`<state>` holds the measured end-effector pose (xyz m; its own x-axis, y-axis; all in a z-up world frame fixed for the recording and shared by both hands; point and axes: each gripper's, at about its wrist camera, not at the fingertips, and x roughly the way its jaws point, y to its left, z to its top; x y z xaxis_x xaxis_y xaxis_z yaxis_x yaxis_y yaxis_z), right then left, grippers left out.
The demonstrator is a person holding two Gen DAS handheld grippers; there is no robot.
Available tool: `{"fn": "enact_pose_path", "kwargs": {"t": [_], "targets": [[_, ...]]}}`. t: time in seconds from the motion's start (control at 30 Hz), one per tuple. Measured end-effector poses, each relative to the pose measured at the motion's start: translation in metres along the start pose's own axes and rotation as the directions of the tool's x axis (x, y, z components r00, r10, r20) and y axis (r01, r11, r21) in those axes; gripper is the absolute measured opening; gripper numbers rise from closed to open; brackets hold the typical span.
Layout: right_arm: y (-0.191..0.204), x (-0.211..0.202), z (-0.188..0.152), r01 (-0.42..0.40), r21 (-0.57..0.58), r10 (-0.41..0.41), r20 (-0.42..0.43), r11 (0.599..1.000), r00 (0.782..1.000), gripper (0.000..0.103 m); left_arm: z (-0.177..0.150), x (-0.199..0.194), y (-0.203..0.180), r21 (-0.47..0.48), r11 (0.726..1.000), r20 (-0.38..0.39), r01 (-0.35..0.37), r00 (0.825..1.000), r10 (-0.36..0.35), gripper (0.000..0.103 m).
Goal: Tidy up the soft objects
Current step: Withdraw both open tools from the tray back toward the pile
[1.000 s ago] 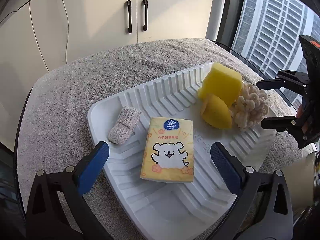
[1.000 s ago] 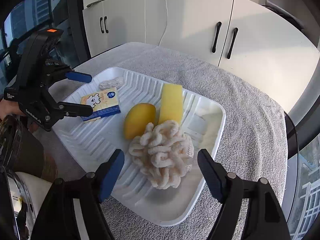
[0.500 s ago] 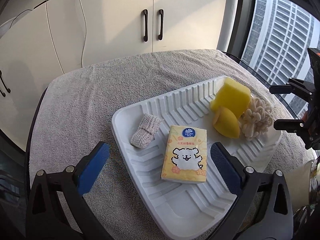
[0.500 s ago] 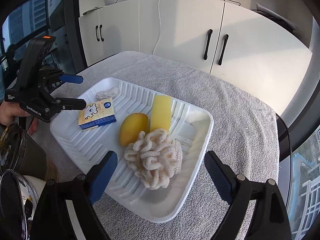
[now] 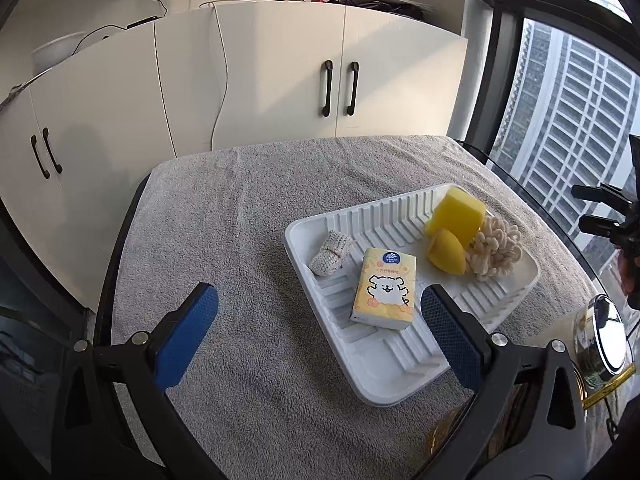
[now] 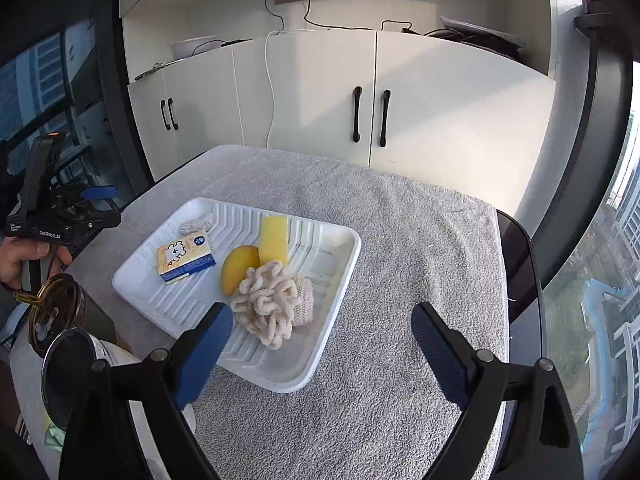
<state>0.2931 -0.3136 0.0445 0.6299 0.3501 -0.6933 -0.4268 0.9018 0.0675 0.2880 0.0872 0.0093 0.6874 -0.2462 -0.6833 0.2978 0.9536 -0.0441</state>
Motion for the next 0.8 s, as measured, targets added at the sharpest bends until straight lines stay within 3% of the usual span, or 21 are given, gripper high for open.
{"fn": "enact_pose_path", "kwargs": {"t": [0.3,0.8], "targets": [[0.023,-0.064,-0.046,-0.017,0.052,0.014,0.059,0.998,0.998,0.098,-0.043,-0.069,-0.015,0.003,1.0,0.037,-0.001,0.999,0.001,0.103],[0.079,-0.102,-0.127,-0.059,0.119,0.056,0.025,0.991,0.998,0.098,-0.125,-0.117,-0.046,-0.012,0.999,0.004,0.048,0.999,-0.048,0.103]]}}
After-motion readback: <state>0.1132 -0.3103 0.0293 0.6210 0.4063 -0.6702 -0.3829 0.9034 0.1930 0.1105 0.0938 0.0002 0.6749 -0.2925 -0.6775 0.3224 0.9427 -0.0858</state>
